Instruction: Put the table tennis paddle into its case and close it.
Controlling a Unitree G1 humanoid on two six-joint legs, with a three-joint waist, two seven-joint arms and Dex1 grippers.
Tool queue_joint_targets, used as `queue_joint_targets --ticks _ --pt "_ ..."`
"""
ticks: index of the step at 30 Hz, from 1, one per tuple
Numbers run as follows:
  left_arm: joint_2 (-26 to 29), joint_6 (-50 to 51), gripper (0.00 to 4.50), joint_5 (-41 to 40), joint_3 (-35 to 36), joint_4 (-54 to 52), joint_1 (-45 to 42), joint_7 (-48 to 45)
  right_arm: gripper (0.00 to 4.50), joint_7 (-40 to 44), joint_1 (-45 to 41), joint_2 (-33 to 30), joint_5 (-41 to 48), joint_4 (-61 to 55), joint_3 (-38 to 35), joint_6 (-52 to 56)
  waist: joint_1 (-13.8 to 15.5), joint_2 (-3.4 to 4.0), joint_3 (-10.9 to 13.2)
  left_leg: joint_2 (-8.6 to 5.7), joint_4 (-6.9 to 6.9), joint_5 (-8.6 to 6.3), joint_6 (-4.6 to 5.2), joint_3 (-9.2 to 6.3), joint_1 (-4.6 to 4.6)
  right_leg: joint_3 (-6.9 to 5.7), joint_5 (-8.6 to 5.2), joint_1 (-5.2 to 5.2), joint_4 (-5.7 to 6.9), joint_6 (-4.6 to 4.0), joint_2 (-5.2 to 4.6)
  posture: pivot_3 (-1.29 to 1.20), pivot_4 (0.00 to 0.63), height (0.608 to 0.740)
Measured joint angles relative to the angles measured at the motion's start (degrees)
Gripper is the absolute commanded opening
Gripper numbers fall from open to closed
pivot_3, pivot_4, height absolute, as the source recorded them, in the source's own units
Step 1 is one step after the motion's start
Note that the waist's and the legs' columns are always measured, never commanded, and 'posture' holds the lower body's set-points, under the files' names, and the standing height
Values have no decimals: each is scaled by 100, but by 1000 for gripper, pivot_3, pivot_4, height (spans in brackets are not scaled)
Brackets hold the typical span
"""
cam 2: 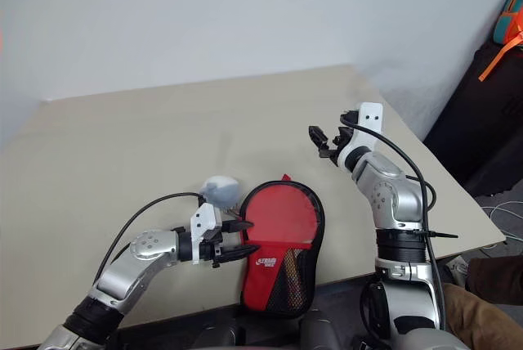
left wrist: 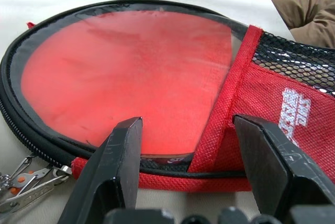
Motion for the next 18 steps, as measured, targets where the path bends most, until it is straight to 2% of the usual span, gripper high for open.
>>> queue_joint_targets --ticks 8,12,18 --pt "-278 -590 2860 310 20 534 -59 -168 4500 688 -555 280 259 460 380 660 6 33 -24 0 2 0 2 -8 66 -7 -3 76 -13 -1 0 0 0 740" --pt "-456 -603 2860 430 22 639 -147 -165 4500 1277 -1030 507 513 718 756 1259 8 36 -32 -1 3 0 2 -13 70 -9 -2 83 -10 1 0 0 0 740" --pt "-619 -332 2860 517 12 525 -180 -90 4500 1959 -1323 606 484 1319 1270 1498 42 30 -50 -2 4 0 2 -12 70 -9 -2 82 -10 2 0 0 0 740"
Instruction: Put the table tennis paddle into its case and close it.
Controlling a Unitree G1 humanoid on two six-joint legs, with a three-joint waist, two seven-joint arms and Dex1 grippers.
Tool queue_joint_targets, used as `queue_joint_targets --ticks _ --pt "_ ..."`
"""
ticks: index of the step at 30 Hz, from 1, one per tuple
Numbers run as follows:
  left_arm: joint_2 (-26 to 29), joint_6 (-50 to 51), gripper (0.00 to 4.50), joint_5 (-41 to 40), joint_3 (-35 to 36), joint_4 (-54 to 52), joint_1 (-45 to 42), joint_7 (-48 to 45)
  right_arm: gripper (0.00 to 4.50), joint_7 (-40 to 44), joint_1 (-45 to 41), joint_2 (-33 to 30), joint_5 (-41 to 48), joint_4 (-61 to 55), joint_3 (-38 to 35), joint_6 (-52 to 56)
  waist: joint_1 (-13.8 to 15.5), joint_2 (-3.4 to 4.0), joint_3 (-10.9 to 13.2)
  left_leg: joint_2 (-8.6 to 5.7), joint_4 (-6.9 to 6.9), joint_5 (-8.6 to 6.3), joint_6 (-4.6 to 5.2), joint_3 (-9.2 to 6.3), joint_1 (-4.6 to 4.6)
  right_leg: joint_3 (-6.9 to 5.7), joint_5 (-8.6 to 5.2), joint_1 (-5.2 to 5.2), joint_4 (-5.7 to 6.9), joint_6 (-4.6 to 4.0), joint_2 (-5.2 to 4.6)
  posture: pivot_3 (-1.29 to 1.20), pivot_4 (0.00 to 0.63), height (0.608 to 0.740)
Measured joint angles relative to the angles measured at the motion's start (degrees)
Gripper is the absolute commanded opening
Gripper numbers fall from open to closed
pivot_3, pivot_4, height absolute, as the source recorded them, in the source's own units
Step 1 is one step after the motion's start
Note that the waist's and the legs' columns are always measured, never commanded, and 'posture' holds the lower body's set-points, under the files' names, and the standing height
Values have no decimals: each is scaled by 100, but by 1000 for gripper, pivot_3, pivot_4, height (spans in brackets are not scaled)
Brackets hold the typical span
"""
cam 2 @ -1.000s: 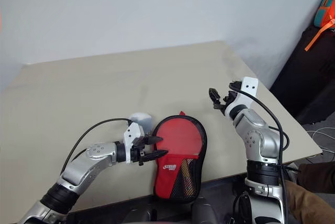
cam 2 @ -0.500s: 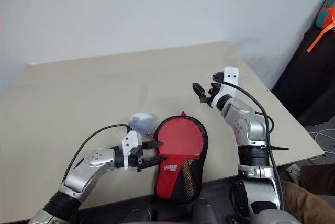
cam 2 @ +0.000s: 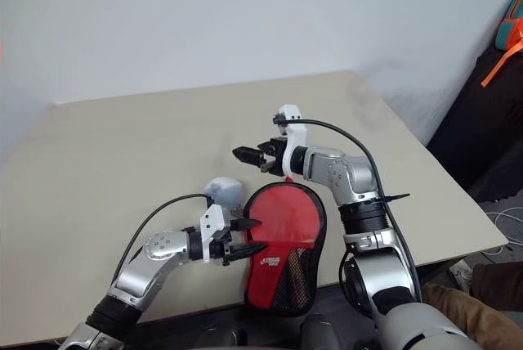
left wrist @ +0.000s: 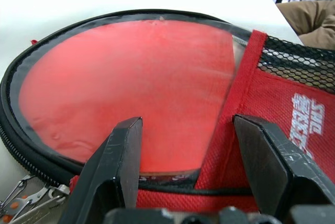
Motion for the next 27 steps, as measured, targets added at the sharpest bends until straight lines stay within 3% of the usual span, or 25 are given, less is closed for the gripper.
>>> queue_joint_targets --ticks 12,25,27 --pt "-26 1099 2860 93 -27 -1003 211 185 4500 869 -371 142 -545 1162 826 -84 -47 -3 -1 0 -8 0 0 -2 -2 -2 1 -12 5 3 1 0 0 740" --pt "-5 1503 2860 73 34 -1249 220 210 4500 1195 -508 532 -1050 1735 1067 -328 -50 -3 -1 0 -10 0 0 -2 -2 -2 1 -16 10 3 2 0 0 740" --pt "-5 1524 2885 57 41 -1244 212 209 4091 1198 -507 562 -1120 1751 1067 -361 -50 -3 -1 0 -10 0 0 -2 -2 -2 1 -17 10 3 2 0 0 740"
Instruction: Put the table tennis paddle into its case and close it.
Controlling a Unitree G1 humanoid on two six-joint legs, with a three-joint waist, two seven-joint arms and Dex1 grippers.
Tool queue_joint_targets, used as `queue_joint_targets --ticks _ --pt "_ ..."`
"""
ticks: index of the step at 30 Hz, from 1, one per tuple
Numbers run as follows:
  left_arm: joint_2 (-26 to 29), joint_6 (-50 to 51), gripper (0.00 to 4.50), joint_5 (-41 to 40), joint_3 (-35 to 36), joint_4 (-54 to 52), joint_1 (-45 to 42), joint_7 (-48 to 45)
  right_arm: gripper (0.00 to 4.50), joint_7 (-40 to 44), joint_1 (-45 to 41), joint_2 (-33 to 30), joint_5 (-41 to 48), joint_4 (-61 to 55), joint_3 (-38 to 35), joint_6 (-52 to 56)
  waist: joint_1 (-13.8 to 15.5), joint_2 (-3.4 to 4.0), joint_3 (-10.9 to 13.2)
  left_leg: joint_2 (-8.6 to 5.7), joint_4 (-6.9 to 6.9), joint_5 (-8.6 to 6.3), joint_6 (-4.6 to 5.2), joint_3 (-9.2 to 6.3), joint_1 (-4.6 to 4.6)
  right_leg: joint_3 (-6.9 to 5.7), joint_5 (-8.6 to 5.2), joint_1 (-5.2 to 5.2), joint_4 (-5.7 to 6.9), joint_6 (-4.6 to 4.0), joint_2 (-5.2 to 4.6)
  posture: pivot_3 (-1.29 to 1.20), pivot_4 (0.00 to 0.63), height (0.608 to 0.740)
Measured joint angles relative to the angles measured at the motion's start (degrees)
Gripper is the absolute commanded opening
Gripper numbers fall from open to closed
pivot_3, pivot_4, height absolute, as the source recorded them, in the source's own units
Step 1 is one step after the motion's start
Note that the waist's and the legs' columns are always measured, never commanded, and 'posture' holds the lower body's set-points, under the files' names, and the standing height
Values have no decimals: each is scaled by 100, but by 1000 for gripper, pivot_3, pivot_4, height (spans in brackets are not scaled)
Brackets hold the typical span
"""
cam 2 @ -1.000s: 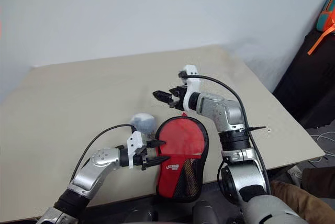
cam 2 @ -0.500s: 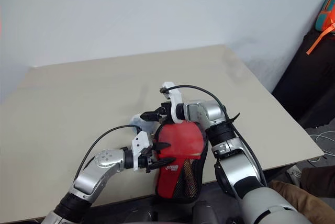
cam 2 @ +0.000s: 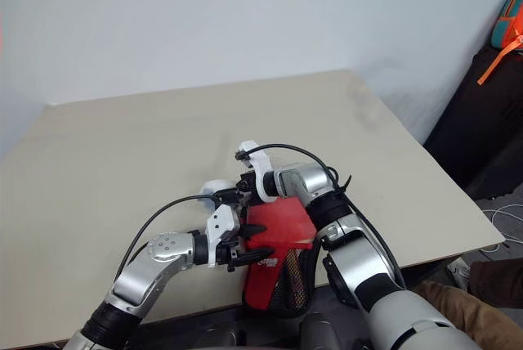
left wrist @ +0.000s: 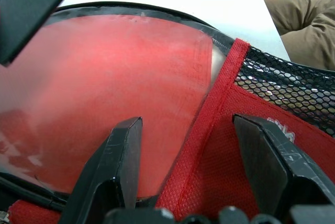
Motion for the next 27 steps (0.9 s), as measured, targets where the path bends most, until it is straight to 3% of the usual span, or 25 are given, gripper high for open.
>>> queue_joint_targets --ticks 2,10,13,20,27 --pt "0 -2 2885 -11 4 39 -22 -6 3591 -27 0 24 -61 0 0 -59 1 0 0 0 0 0 0 0 0 0 0 0 0 0 0 0 0 740" --pt "-12 -179 2885 -12 -11 217 -40 -32 802 -423 39 131 -253 0 -175 -333 3 -1 -1 0 1 0 0 -1 2 0 0 3 2 0 0 0 0 740" --pt "-12 -241 2885 -10 -25 255 -42 -37 73 -636 52 153 -252 -7 -389 -481 2 -1 -1 0 2 0 0 -1 2 0 0 3 2 0 0 0 0 740" --pt "-13 -469 2885 36 -66 440 -116 -49 1 -1533 -38 216 -201 89 -1310 -885 3 -1 -1 0 3 1 -1 -1 3 0 0 5 2 -1 0 0 0 740" --pt "-35 -846 2885 65 -91 888 -302 -126 1 -2204 130 -64 -248 99 -1750 -1120 4 -3 -2 0 2 1 0 -1 8 0 0 12 0 -1 0 0 0 740"
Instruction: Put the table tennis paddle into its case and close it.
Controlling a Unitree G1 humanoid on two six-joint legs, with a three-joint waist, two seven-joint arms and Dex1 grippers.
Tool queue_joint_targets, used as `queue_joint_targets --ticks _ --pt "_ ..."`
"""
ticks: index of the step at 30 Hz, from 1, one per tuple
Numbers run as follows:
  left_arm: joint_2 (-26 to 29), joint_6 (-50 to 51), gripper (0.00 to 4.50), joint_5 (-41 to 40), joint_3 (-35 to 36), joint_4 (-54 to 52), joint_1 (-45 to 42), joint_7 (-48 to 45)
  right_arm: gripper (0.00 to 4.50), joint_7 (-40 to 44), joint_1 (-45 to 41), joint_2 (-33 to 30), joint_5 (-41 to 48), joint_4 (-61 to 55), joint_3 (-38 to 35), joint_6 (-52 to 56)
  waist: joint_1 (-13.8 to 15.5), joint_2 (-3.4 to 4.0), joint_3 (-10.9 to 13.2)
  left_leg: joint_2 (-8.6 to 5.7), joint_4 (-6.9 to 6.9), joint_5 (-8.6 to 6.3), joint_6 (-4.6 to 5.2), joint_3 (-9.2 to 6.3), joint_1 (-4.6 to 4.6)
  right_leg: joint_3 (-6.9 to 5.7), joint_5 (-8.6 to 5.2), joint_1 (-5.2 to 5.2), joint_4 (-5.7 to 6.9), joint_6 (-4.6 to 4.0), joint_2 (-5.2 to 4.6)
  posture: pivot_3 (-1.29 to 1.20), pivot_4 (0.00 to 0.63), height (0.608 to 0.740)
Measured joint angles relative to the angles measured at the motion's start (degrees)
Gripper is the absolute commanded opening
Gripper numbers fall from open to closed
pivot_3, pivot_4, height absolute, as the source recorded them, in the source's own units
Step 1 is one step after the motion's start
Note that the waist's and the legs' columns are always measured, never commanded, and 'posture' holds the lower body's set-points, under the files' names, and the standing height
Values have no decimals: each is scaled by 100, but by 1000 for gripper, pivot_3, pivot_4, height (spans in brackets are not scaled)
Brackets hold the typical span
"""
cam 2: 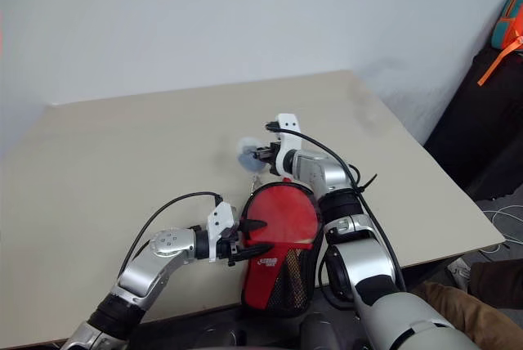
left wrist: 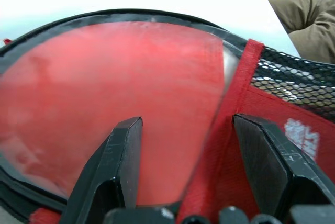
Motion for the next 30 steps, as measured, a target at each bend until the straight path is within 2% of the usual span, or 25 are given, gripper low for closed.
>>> queue_joint_targets --ticks 7,19,30 --pt "-21 -34 2885 26 -9 149 -153 -28 0 -520 762 -520 29 -673 -482 63 1 1 -1 0 0 0 0 1 1 2 0 4 -1 0 0 0 0 740" --pt "15 -21 2885 212 -275 438 -654 -282 0 -985 2405 -1041 610 -3371 -1137 1312 111 -1 -4 0 10 -1 1 3 -5 3 -4 6 -11 -1 0 0 0 740" --pt "7 654 2885 353 -602 592 -1322 -480 0 -1263 3361 -1128 1220 -4932 -1728 2319 161 -17 -15 -4 24 -2 2 0 -12 4 -14 11 -13 -3 0 0 0 740"
